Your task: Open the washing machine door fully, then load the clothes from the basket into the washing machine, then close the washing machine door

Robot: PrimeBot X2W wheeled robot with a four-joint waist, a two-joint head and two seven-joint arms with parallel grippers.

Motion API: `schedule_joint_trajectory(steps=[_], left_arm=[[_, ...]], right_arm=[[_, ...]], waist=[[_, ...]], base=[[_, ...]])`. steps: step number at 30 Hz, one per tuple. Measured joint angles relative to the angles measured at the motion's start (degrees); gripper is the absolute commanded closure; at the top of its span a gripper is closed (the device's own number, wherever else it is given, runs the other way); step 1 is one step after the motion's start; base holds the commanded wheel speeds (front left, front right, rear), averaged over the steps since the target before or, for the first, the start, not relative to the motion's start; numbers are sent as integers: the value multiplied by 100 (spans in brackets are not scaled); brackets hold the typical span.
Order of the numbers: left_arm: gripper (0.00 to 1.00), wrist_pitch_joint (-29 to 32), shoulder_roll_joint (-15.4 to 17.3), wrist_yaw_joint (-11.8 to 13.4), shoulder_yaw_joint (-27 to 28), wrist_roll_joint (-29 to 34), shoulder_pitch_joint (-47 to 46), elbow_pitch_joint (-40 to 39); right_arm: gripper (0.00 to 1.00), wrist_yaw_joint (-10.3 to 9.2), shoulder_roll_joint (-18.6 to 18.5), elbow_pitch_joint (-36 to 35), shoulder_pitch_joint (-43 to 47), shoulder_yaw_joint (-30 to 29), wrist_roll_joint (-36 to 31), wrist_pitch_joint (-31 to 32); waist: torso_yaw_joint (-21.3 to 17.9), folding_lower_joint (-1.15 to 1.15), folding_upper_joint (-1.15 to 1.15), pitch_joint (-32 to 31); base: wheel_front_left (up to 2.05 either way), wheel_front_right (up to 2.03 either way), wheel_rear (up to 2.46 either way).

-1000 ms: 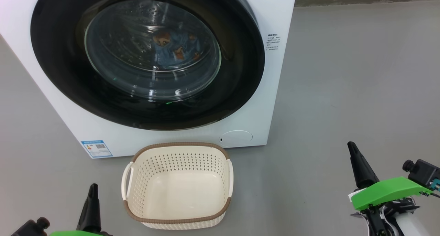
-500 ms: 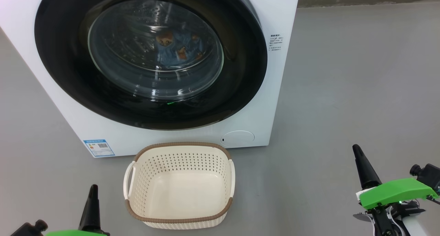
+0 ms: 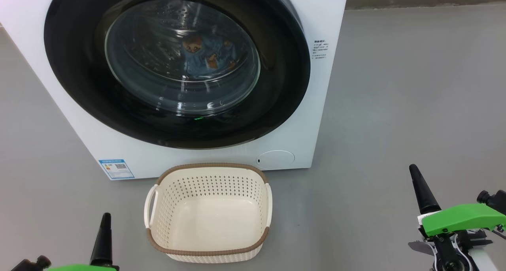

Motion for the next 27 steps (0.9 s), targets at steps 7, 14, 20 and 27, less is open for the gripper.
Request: schedule_joint_trajectory(steps=[7, 14, 20, 27], left_arm=[[100, 101, -41, -7, 62, -325, -4, 5], [100, 208, -132, -9, 124, -644, -21, 9], [100, 316, -145, -57, 210, -905, -97, 20], [100, 412, -180, -57, 260, -1203, -118, 21]], right_arm=[[100, -1, 63, -25, 2, -88, 358, 103], [100, -1, 134, -51, 11, -210, 702, 236], [100, -1, 174, -78, 105, -338, 990, 311], [100, -1, 211, -105, 112, -419, 1302, 449]], waist=[[25, 0, 0, -6], [51, 0, 0, -12], [73, 0, 0, -17], [99, 0, 0, -24]], base=[[0, 0, 0], [0, 0, 0], [0, 0, 0], [0, 0, 0]])
